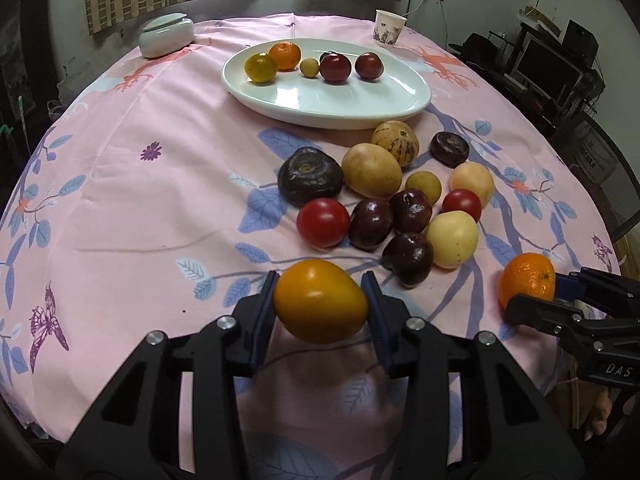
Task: Organize fruits
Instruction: 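Carry both fruits onto the white plate and release them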
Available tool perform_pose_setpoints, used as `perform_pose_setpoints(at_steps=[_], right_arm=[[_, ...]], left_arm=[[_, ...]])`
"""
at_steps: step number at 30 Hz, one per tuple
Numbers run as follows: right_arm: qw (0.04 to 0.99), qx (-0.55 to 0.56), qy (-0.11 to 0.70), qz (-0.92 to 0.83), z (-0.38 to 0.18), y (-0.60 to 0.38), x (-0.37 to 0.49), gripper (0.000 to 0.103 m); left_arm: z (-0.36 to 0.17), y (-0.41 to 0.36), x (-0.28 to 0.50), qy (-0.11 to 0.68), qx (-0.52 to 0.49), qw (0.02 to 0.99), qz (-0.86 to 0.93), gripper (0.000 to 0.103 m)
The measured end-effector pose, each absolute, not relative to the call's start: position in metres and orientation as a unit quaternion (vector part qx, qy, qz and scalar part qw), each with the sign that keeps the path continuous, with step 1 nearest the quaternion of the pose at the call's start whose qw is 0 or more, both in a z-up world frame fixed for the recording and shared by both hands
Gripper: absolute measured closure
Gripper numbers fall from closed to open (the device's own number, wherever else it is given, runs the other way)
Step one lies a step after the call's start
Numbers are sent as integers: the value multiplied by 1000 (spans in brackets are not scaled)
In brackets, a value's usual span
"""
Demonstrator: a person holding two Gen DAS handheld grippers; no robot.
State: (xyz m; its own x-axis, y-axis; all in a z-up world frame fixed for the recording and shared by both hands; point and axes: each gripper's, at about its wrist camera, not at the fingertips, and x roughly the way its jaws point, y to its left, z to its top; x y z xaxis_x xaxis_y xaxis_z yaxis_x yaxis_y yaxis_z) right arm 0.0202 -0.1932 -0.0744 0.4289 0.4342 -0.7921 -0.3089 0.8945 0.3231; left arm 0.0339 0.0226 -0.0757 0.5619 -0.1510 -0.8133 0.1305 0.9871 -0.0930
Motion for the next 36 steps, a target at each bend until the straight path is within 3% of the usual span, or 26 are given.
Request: perform_pose_setpoints(at_steps=[21,30,36], right_arm=[[852,30,470,228,-50,-175,45,56],[874,-35,429,226,-5,-165,129,56],[866,-30,451,213,-21,-149,220,56]], left_arm=[[-40,40,54,439,-19,893,-97,61],[-1,39,160,434,-4,897,-87,61],[-10,22,250,458,-13,886,-70,60]])
